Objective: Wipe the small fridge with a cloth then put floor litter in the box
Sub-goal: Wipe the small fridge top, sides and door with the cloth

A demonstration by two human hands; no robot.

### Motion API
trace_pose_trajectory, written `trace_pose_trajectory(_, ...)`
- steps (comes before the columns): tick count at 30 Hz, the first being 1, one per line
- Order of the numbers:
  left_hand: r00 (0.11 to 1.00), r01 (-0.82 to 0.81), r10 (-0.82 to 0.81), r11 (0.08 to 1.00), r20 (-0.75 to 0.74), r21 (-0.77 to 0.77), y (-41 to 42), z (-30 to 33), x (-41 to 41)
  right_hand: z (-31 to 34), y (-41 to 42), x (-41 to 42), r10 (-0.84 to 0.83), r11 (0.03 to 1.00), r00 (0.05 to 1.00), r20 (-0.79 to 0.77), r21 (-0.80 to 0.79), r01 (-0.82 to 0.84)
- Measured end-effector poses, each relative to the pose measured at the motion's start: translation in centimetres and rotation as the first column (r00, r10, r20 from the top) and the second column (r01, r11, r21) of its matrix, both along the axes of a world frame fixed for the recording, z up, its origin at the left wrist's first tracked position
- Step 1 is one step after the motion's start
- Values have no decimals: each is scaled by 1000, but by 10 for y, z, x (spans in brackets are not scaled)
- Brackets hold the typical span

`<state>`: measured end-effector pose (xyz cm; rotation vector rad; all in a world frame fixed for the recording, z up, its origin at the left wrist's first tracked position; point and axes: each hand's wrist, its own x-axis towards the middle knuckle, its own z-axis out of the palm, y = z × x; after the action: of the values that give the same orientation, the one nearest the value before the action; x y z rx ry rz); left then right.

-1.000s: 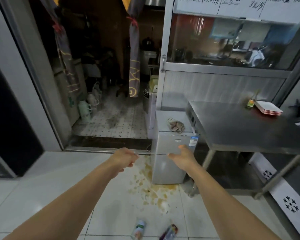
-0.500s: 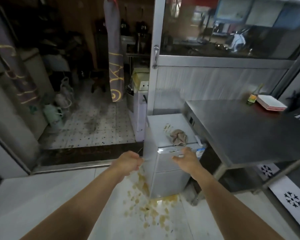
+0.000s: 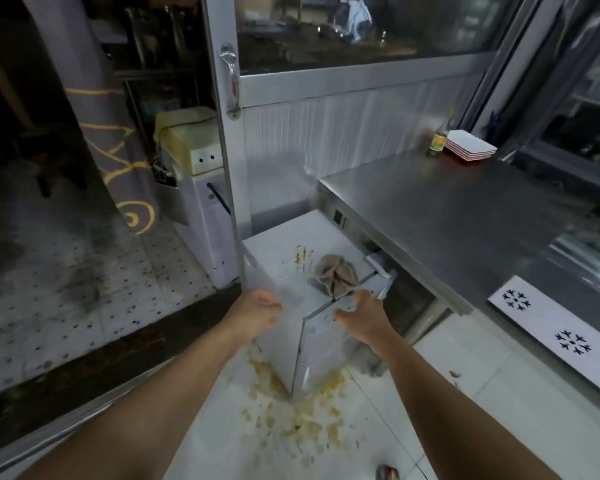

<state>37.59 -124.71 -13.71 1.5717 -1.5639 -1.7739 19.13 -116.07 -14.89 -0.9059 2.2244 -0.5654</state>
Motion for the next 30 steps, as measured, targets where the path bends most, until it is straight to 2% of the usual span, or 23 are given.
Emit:
trace_pose_trajectory(5,983,118,-111,992,146,-36,-60,-21,-35,-38,-65,-25,-78,997,996,-52,-17,77)
trace_pose_trajectory(7,976,168,-160,985,146,-43,-87,-35,-52,-57,-96,-39,-117,993,986,-120,-26,114)
trace_pose_trajectory(9,966,186,-174,981,189,-49,-110,-47,-66,-77,-121,-52,-140,990,970,-197,5,144)
trace_pose_trajectory(11,954,197,-169,976,248,-94,-128,-60,-75,-96,-139,-64,-209,975,956,-204,36,221)
trace_pose_trajectory(16,928,269,-228,957,293,-107,-161,-87,-93,-135,-173,-84,-252,948,933,-257,129,292)
trace_pose_trajectory(21,919,300,-264,950,292,-84,-186,-101,-107,-147,-184,-93,-285,899,908,-308,242,364)
trace_pose_trajectory(24,905,356,-332,934,267,-43,-200,-102,-113,-140,-184,-94,-349,906,900,-261,153,396)
trace_pose_trajectory(27,903,383,-358,922,239,-65,-213,-95,-116,-118,-183,-90,-407,913,906,-112,-13,409)
trace_pose_trajectory(30,879,465,-438,875,191,-134,-230,-76,-122,-82,-184,-78,-379,913,925,31,-151,379)
